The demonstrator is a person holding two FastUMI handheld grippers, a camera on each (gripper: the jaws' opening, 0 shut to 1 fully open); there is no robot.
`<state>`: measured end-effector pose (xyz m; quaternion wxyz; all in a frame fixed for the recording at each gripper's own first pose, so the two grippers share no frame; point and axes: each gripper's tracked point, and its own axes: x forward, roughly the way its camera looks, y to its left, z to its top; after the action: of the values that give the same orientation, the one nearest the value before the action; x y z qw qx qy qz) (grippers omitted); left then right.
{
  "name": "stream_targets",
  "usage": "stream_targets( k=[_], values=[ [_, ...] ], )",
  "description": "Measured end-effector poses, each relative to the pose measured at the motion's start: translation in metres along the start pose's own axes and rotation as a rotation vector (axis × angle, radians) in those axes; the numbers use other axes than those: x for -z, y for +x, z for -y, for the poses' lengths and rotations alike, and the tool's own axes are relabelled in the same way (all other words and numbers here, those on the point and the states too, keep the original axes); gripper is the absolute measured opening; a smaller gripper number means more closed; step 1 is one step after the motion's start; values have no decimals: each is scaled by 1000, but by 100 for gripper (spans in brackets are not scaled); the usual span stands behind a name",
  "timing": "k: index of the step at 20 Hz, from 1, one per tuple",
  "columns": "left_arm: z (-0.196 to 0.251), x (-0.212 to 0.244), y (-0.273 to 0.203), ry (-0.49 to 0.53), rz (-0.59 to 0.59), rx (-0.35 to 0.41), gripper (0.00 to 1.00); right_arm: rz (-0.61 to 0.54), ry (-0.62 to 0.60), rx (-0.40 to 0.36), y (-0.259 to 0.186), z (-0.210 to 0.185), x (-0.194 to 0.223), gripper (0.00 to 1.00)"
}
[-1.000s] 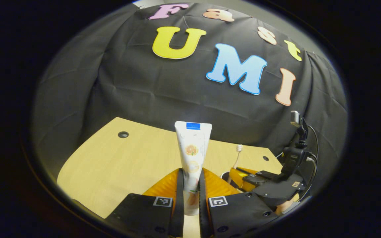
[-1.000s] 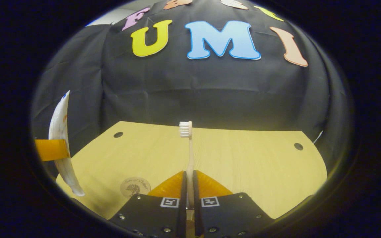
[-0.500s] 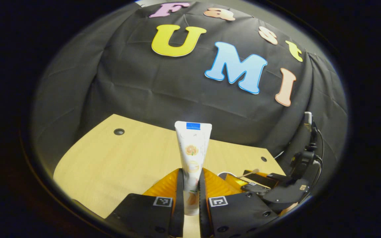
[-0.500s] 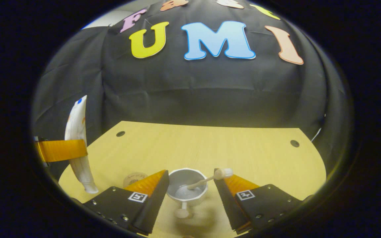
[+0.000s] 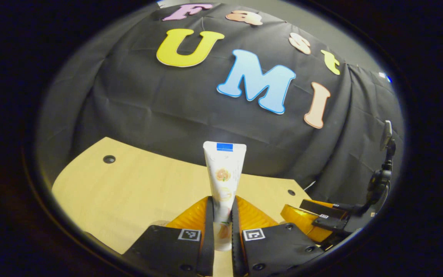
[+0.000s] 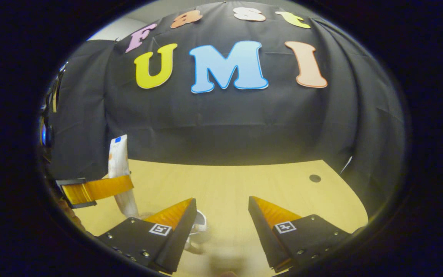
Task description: Put the toothbrush and toothpaste on the desktop into the cup, then pick up the cup and place it on the coaster on the desktop.
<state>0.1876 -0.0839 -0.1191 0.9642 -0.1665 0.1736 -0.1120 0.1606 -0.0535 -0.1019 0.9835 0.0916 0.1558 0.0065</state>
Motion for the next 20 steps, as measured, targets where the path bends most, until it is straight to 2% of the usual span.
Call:
stream_targets(
  k=[3, 7, 12, 20],
  values=[
    [16, 0, 25, -15, 26, 80, 25, 23, 26, 33, -14, 17, -9, 82],
    [27, 4, 56, -33, 50, 151, 26, 32, 40, 77, -29, 34, -12, 81],
    [28, 33, 91, -6, 19, 148, 25, 4, 32, 114, -38, 47, 2, 81],
    [37, 67, 95, 104, 18, 168, 25, -52, 50, 111, -39, 41, 27, 82]
  ],
)
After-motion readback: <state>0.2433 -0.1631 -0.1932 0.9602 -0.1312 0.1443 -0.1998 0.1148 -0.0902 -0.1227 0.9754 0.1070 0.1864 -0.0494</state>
